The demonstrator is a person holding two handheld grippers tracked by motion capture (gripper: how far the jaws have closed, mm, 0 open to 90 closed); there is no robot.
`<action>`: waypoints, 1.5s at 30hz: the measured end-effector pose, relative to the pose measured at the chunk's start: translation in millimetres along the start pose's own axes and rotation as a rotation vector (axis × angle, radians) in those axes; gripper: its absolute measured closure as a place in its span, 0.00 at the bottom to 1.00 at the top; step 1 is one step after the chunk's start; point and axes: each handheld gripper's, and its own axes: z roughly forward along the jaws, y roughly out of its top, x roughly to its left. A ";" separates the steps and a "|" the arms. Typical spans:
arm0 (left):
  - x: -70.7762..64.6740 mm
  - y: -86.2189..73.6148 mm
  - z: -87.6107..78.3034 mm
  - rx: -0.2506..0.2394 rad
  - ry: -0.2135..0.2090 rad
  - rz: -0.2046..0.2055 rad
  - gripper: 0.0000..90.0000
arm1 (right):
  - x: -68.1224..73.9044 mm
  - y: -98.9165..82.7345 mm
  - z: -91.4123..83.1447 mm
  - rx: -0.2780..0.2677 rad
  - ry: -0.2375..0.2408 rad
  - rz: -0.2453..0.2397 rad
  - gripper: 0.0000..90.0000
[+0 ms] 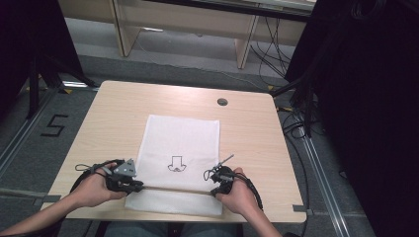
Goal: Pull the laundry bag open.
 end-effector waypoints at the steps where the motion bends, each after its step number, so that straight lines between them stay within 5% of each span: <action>1: -0.4 -0.4 1.6 0.020 0.025 -0.010 0.92 | 0.3 -0.1 -0.2 0.001 0.001 0.000 1.00; 2: 3.2 -5.1 0.9 0.091 0.104 0.050 0.92 | 1.6 -1.0 -0.3 0.001 -0.011 -0.002 1.00; 3: 11.9 -12.6 -4.4 0.049 0.069 -0.040 0.92 | 2.5 -1.9 -1.0 0.005 -0.046 -0.025 1.00; 4: 18.8 -18.4 -13.7 0.036 0.052 -0.060 0.92 | 2.0 -2.7 -1.4 0.003 -0.047 -0.018 1.00; 5: 17.3 -22.2 -19.5 0.022 0.111 -0.072 0.92 | -0.3 -3.9 -1.8 -0.003 -0.037 -0.011 1.00; 7: 20.1 -28.4 -25.7 -0.007 0.061 -0.085 0.91 | -2.4 -4.1 -1.8 -0.005 -0.025 -0.006 1.00; 9: 17.1 -31.8 -21.3 0.015 0.057 -0.084 0.91 | 4.3 -1.7 -2.1 0.019 -0.062 -0.029 1.00; 12: 18.5 -36.7 -19.8 0.038 0.036 -0.089 0.91 | 1.2 -3.3 -1.8 0.003 -0.048 -0.025 1.00; 19: 15.7 -40.0 -22.9 0.034 0.032 -0.103 0.91 | -3.9 -6.3 -2.6 -0.013 -0.013 0.011 1.00; 26: 16.3 -41.1 -21.9 0.023 0.014 -0.121 0.91 | -5.3 -6.5 -2.3 -0.023 -0.010 -0.015 1.00; 29: 16.0 -44.2 -20.6 -0.062 -0.004 -0.192 0.89 | -8.8 -9.9 -2.5 -0.047 0.016 0.004 1.00; 31: 18.0 -44.7 -25.0 -0.087 0.002 -0.192 0.77 | -10.8 -11.6 -3.1 -0.056 0.032 0.017 0.98; 33: 19.4 -44.8 -34.2 -0.140 0.004 -0.219 0.63 | -11.2 -10.8 -4.5 -0.058 0.031 0.015 0.86; 35: 24.2 -45.4 -48.4 -0.277 0.040 -0.276 0.54 | -10.1 -10.0 -10.1 -0.097 0.024 0.013 0.84; 37: 30.1 -45.0 -57.8 -0.432 0.090 -0.383 0.47 | -11.7 -8.6 -20.2 -0.183 0.028 0.053 0.81; 38: 33.4 -45.4 -59.8 -0.469 0.114 -0.404 0.45 | -13.0 -7.7 -23.6 -0.215 0.011 0.060 0.79; 42: 40.8 -43.7 -57.7 -0.505 0.234 -0.444 0.41 | -19.9 -7.7 -29.2 -0.279 -0.027 0.096 0.74; 45: 42.9 -42.9 -49.3 -0.518 0.265 -0.435 0.41 | -23.3 -9.4 -28.9 -0.293 -0.036 0.089 0.73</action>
